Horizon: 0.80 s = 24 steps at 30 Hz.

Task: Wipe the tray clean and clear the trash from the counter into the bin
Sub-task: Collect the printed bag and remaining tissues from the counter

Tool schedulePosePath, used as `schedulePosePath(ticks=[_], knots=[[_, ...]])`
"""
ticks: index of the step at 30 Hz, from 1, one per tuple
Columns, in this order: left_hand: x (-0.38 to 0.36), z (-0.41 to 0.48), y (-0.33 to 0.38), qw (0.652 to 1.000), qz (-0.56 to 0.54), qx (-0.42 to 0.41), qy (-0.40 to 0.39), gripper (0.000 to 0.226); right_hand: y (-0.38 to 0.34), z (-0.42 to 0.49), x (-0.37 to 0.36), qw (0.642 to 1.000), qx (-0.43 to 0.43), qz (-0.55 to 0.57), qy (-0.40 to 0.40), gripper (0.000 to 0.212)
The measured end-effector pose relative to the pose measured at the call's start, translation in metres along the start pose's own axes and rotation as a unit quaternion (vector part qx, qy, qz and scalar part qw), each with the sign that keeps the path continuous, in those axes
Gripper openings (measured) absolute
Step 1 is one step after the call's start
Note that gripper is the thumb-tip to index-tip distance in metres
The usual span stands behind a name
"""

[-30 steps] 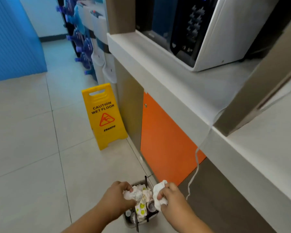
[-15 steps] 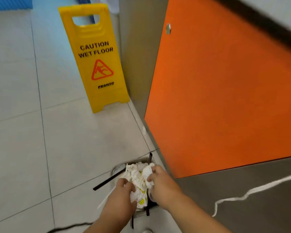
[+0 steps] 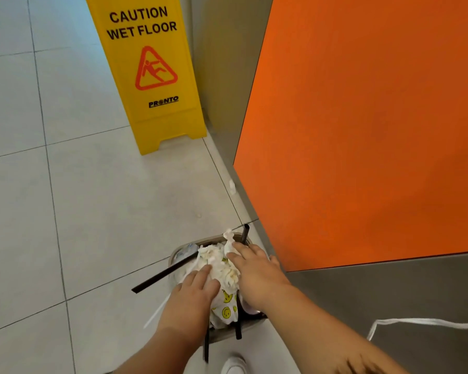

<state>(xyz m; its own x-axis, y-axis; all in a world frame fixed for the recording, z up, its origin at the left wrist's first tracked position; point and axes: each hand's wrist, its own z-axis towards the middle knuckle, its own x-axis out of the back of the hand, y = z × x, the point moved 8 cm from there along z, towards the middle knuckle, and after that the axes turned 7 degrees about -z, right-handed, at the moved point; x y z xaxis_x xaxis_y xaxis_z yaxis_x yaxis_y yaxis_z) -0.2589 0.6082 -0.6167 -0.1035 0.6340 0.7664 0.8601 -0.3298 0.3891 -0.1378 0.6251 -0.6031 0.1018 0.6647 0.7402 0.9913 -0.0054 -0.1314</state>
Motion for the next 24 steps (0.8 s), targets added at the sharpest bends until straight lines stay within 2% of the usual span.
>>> schedulePosePath(ticks=[2,4,6,10,20,24], knots=[[0.001,0.0,-0.001,1.0,0.011,-0.016,0.021,0.087,0.0,-0.002,0.005,1.0,-0.003,0.01,0.007,0.079],[0.007,0.0,-0.001,0.998,0.017,-0.025,0.05,0.086,0.0,-0.006,0.01,1.0,-0.009,0.021,0.009,0.079],[0.011,-0.004,0.0,0.999,0.003,-0.02,0.047,0.082,0.002,-0.009,0.013,0.999,-0.016,0.028,0.014,0.077],[0.021,-0.015,0.008,0.999,-0.02,-0.017,0.031,0.06,0.004,-0.02,0.023,0.998,-0.025,0.035,0.034,0.072],[0.065,-0.044,0.019,0.999,0.004,-0.007,0.036,0.059,0.001,-0.083,0.061,0.994,-0.034,0.086,0.063,0.054],[0.089,-0.06,0.028,0.998,-0.009,-0.006,0.06,0.053,-0.004,-0.11,0.076,0.99,-0.031,0.106,0.083,0.05]])
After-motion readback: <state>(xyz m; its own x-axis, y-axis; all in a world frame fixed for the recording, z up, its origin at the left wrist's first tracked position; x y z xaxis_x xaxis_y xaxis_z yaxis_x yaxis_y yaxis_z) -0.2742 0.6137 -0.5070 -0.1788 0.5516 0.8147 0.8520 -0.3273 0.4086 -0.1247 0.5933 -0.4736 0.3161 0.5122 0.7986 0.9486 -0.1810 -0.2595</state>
